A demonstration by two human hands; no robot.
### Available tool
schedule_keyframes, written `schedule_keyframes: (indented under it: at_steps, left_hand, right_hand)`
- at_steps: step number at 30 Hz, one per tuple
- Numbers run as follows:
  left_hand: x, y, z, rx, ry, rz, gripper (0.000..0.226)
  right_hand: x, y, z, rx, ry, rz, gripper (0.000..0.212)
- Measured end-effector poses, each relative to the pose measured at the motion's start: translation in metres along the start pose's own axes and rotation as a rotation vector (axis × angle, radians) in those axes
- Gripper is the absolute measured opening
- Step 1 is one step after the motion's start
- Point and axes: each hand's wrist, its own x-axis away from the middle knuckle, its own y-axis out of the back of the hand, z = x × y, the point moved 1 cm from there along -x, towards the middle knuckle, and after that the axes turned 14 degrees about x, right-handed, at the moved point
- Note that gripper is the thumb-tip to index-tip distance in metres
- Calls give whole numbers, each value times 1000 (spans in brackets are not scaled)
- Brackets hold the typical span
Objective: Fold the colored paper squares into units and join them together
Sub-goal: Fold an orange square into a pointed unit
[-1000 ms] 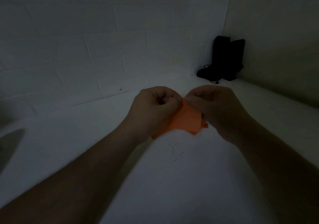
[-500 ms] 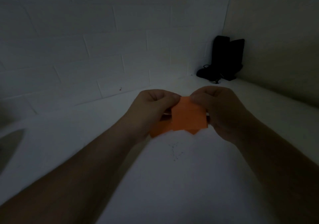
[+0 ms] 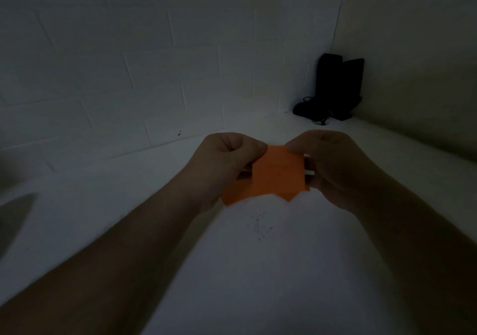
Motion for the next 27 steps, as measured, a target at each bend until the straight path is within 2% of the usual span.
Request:
schedule_keyframes:
  at_steps: [7,11,16,24,27]
  left_hand:
    - [-1,3,-5,-24,6,-34,20]
    - [0,5,-8,-55,-20,-25,17]
    - [-2,12,-6,-255,-122,-30,12]
    - [-3,9,-4,-218,-98,-32,31]
    - [-3,10,-4,-190,-94,-35,29]
  right_hand:
    - [0,4,-1,-50,-35,57,20]
    - [1,5,-1,-24,-57,55,10]
    - [3,3,0,62,-37,-13,11]
    - [2,3,1,99,-50,7,11]
    - [1,4,0,86,-69,-10,11]
